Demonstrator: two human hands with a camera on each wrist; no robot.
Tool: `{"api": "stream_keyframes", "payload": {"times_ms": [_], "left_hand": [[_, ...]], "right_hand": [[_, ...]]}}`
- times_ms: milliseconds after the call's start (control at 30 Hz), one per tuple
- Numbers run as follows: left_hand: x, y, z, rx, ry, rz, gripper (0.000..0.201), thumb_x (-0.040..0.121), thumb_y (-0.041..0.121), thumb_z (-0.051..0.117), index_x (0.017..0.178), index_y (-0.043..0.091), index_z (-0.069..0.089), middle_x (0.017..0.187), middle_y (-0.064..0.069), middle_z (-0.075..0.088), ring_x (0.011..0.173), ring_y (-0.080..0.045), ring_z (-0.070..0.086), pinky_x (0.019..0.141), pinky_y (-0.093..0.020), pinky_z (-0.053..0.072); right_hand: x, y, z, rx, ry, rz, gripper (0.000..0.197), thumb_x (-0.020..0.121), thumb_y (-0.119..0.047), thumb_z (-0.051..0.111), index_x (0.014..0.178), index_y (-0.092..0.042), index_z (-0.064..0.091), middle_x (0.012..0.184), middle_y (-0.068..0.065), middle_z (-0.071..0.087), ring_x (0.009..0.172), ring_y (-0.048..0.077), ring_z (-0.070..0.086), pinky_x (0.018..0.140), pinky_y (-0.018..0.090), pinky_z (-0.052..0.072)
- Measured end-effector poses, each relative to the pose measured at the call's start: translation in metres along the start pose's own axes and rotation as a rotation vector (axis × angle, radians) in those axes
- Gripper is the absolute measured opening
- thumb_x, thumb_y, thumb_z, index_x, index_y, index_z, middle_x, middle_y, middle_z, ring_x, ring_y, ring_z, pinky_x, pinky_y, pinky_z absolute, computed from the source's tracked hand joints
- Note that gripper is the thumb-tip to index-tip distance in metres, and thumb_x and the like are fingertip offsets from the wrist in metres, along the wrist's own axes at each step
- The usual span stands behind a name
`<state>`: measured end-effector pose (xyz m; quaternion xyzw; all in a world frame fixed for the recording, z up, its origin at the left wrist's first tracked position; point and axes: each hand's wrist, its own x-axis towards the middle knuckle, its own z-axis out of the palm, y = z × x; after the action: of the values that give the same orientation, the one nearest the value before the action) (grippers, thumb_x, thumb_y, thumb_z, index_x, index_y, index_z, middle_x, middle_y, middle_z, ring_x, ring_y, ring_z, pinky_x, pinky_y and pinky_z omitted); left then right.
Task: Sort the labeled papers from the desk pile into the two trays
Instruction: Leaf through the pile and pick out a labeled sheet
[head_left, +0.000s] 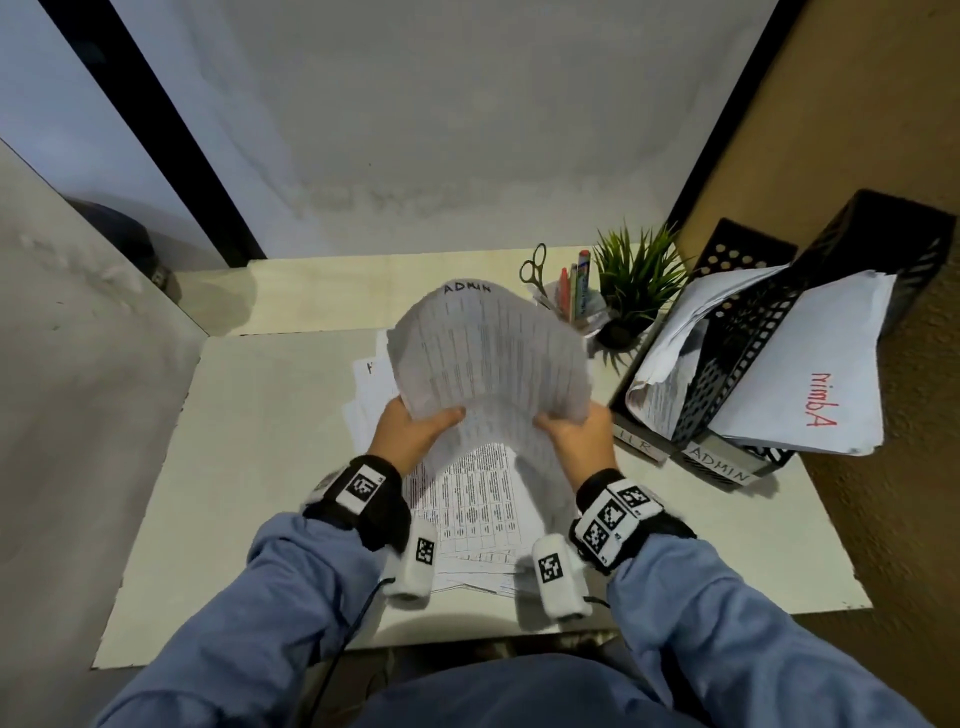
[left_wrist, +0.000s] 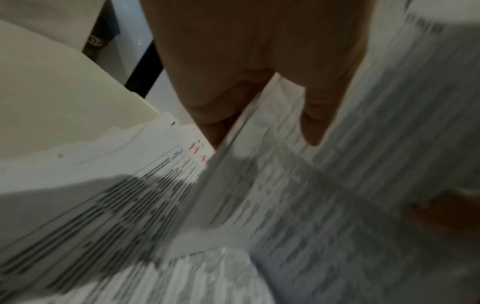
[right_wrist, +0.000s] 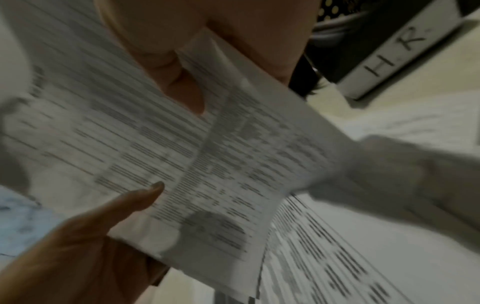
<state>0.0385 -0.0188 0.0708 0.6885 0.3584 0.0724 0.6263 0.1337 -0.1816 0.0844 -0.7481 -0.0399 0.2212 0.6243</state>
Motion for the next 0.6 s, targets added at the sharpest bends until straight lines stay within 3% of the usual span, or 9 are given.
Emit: {"api": "stream_keyframes", "payload": {"times_ms": [67,133,200,267,300,367,433,533,600], "left_hand": [[-0.002,-0.008,0.006,0.150,-0.027,-0.010,0.026,0.087,0.020,0.064,0.111,0.010,0.060,0.107,-0.010,0.067,0.094,-0.025,0.066,0.081,-0.033,0.054],[-0.002,0.007,0.010,0.245,-0.083,0.043,0.014,0.092,0.021,0.056,0.092,0.008,0.061,0.086,-0.010,0.064,0.078,-0.024,0.063,0.070,-0.030,0.052],[-0.003,0.040,0.013,0.269,-0.120,0.113,0.023,0.091,0.018,0.052,0.075,0.003,0.057,0.069,-0.015,0.054,0.065,-0.021,0.053,0.061,-0.027,0.044],[-0.007,0.080,0.016,0.277,-0.115,0.236,0.032,0.082,0.022,0.050,0.068,-0.007,0.056,0.067,-0.027,0.052,0.061,-0.019,0.049,0.061,-0.029,0.038],[-0.010,0.099,0.018,0.276,-0.120,0.306,0.033,0.077,0.023,0.049,0.065,-0.007,0.054,0.064,-0.027,0.051,0.058,-0.018,0.047,0.060,-0.029,0.036],[-0.017,0.131,0.026,0.247,-0.142,0.403,0.027,0.073,0.019,0.049,0.060,-0.005,0.050,0.057,-0.016,0.044,0.054,-0.017,0.042,0.057,-0.029,0.032],[-0.027,0.159,0.040,0.224,-0.165,0.489,0.025,0.073,0.015,0.050,0.060,-0.006,0.046,0.055,-0.012,0.043,0.053,-0.019,0.042,0.054,-0.031,0.032],[-0.039,0.184,0.071,0.246,-0.203,0.632,0.032,0.079,0.003,0.051,0.052,0.006,0.033,0.051,-0.001,0.032,0.048,-0.010,0.031,0.050,-0.025,0.024],[-0.047,0.195,0.098,0.308,-0.180,0.693,0.044,0.081,-0.003,0.050,0.050,0.020,0.028,0.049,0.009,0.028,0.042,-0.004,0.028,0.044,-0.015,0.018]], "right_hand": [[0.000,0.010,0.000,-0.036,0.023,0.046,0.030,0.081,0.014,0.054,0.064,-0.012,0.055,0.068,0.007,0.057,0.077,0.022,0.054,0.062,0.023,0.046],[0.004,0.001,-0.005,0.022,0.049,0.053,0.031,0.083,0.013,0.050,0.063,-0.010,0.056,0.067,0.007,0.054,0.070,0.019,0.053,0.056,0.021,0.045],[0.008,-0.019,-0.018,0.078,0.100,-0.014,0.023,0.083,0.010,0.056,0.071,-0.009,0.061,0.069,0.004,0.059,0.060,0.012,0.058,0.053,0.016,0.048],[0.011,-0.045,-0.038,0.113,0.170,-0.161,0.009,0.082,0.004,0.063,0.079,-0.005,0.063,0.072,0.004,0.062,0.061,0.007,0.061,0.061,0.022,0.052],[0.012,-0.057,-0.052,0.126,0.198,-0.236,0.008,0.082,0.001,0.064,0.081,-0.007,0.065,0.076,0.004,0.064,0.065,0.007,0.062,0.065,0.025,0.052],[0.014,-0.075,-0.084,0.118,0.261,-0.381,0.016,0.083,0.000,0.064,0.084,-0.016,0.065,0.081,0.000,0.064,0.073,0.004,0.061,0.071,0.021,0.052],[0.016,-0.082,-0.122,0.075,0.410,-0.465,0.016,0.084,-0.005,0.064,0.095,-0.017,0.065,0.087,0.003,0.065,0.080,0.006,0.061,0.076,0.022,0.052],[0.031,-0.062,-0.180,-0.108,0.711,-0.368,0.038,0.079,-0.018,0.065,0.116,-0.014,0.061,0.109,0.009,0.063,0.101,0.017,0.059,0.088,0.031,0.050],[0.044,-0.039,-0.214,-0.236,0.797,-0.100,0.060,0.073,-0.025,0.068,0.130,-0.014,0.051,0.128,0.012,0.056,0.118,0.027,0.052,0.101,0.041,0.044]]}}
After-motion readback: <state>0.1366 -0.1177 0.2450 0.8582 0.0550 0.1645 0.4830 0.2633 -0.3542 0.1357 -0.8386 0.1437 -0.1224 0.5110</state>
